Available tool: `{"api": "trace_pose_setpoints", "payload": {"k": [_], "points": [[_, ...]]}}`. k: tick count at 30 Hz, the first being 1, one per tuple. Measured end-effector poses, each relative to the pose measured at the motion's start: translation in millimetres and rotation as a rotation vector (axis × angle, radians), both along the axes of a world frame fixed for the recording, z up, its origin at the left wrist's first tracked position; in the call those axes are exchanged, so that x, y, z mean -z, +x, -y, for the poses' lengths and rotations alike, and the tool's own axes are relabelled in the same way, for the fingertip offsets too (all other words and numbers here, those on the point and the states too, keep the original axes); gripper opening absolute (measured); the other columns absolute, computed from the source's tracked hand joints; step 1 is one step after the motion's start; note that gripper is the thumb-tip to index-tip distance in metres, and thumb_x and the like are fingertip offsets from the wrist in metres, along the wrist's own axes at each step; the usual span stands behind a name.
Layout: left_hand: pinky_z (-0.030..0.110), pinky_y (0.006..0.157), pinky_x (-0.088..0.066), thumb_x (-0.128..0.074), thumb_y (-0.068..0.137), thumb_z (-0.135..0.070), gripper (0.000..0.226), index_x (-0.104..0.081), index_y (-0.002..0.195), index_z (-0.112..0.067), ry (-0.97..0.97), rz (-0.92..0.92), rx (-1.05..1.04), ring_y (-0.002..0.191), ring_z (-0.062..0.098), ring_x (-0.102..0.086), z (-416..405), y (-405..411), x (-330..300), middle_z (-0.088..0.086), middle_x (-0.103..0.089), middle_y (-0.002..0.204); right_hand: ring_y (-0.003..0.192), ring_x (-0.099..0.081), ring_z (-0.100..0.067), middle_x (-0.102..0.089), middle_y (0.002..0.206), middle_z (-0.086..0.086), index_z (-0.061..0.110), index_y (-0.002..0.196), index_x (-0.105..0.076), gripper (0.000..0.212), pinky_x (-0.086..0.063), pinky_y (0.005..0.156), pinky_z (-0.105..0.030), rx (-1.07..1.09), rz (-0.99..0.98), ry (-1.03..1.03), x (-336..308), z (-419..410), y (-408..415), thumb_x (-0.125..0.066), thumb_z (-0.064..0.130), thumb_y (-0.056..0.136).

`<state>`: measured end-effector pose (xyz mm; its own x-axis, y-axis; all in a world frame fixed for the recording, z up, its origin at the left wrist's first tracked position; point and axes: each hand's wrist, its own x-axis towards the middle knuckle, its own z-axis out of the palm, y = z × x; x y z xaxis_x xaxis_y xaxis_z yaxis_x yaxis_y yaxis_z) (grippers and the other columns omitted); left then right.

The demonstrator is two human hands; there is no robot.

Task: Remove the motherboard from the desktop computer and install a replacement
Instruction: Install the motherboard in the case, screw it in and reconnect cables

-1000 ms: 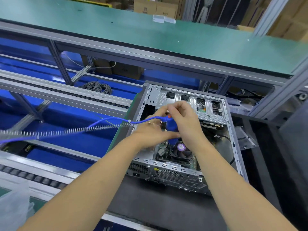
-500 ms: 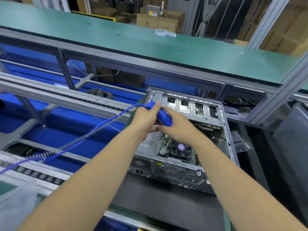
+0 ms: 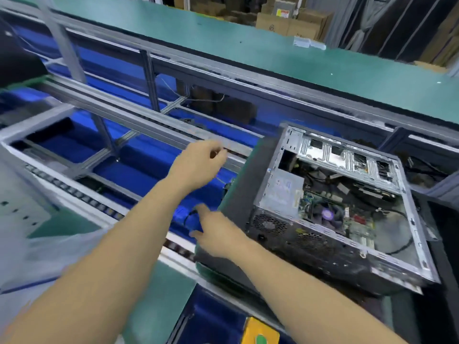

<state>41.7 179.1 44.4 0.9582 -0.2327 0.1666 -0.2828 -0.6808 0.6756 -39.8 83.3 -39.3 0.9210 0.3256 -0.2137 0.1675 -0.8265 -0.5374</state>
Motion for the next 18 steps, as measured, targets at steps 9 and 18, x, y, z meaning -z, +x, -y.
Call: {"api": "trace_pose_setpoints", "payload": {"k": [9,18], "points": [[0.038,0.072,-0.054,-0.049,0.093,-0.038,0.01,-0.058,0.092,-0.038,0.003,-0.181,-0.083,0.072,0.011,-0.06,-44,-29,105,-0.023,-0.062,0.083,0.106,-0.052,-0.038,-0.051,0.114,-0.021,0.008,0.125,-0.042,0.04,-0.04,0.066,-0.037,-0.259,-0.15,-0.226,117,-91,-62,-0.054,0.001,0.088],[0.029,0.058,-0.042,-0.048,0.097,-0.032,0.015,-0.06,0.105,-0.036,-0.092,-0.232,-0.104,0.048,0.007,-0.047,-56,-48,134,-0.018,-0.061,0.083,0.105,-0.046,-0.033,-0.052,0.119,-0.016,0.009,0.137,-0.038,0.053,-0.036,0.085,-0.039,-0.341,-0.031,-0.327,167,-84,-78,-0.054,-0.003,0.089]]}}
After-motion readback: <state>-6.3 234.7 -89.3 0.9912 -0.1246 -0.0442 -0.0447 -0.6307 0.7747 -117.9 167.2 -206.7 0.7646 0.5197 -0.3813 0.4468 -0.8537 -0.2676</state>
